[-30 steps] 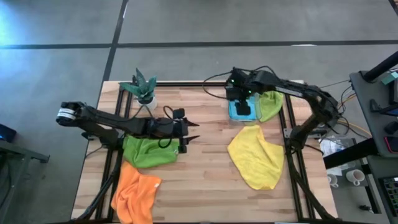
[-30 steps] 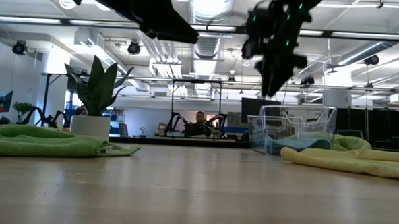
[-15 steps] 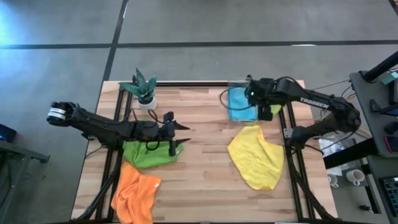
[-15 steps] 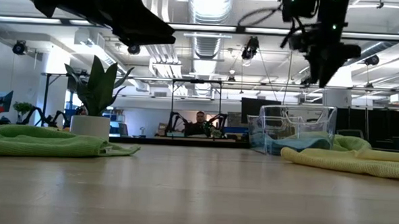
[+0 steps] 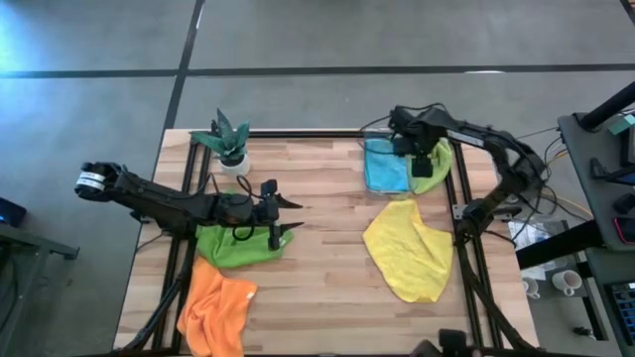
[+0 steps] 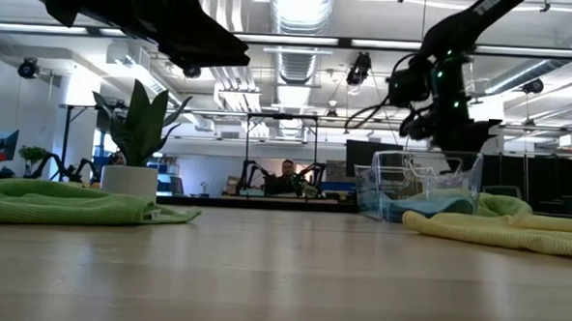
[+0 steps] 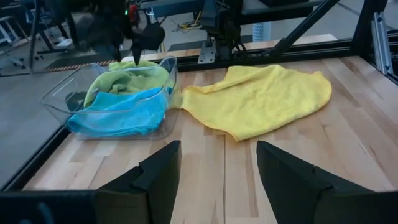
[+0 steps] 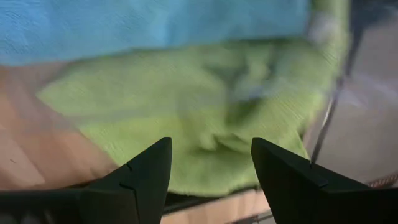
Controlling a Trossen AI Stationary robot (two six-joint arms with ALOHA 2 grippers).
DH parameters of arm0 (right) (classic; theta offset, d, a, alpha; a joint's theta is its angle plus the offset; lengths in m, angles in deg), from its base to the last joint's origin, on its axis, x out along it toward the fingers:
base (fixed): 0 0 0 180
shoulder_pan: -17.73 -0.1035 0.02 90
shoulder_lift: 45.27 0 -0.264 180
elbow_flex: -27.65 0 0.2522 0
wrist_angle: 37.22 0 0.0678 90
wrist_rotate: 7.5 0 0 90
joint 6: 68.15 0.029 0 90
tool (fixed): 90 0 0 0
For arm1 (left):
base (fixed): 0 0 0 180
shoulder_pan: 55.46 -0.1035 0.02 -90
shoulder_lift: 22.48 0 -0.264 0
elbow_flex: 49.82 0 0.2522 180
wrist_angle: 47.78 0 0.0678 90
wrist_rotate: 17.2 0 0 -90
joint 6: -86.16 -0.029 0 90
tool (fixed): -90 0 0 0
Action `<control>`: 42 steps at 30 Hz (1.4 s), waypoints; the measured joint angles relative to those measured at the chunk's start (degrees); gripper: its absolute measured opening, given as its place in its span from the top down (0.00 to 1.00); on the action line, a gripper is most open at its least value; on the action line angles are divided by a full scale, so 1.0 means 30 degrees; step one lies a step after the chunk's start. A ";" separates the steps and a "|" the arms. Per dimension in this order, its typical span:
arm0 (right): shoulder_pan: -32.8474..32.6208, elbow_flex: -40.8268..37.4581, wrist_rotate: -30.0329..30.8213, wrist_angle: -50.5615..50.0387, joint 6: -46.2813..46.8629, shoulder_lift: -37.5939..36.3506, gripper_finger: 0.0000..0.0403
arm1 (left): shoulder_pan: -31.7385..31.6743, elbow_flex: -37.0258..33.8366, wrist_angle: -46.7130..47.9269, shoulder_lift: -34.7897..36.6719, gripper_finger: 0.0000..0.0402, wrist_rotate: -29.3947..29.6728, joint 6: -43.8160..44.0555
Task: Fold microfiber towels
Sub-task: Fold the yellow microfiber cloth
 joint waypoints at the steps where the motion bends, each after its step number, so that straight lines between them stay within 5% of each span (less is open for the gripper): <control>1: -0.0047 0.0007 -0.0108 0.0081 -0.0141 0.0507 0.46 | 0.0000 0.0000 0.0006 0.0000 0.51 0.0000 0.0000; 13: -0.1085 0.1857 -0.3359 0.1505 0.0768 0.2770 0.46 | 0.0000 0.0000 -0.0020 -0.0007 0.51 -0.0102 0.0024; 26: -0.2677 0.5132 -0.3978 0.5942 -0.0995 0.6253 0.46 | 0.0000 -0.0059 -0.0040 -0.0015 0.51 -0.0124 0.0007; 36: -0.4079 0.9917 -0.4630 0.5670 -0.1003 0.8882 0.46 | 0.0000 -0.0291 -0.0001 -0.0015 0.51 -0.0131 0.0487; 42: -0.4036 1.1482 -0.4616 0.1972 0.0024 0.8107 0.46 | 0.0058 -0.0364 0.0683 -0.0015 0.51 -0.0140 0.1503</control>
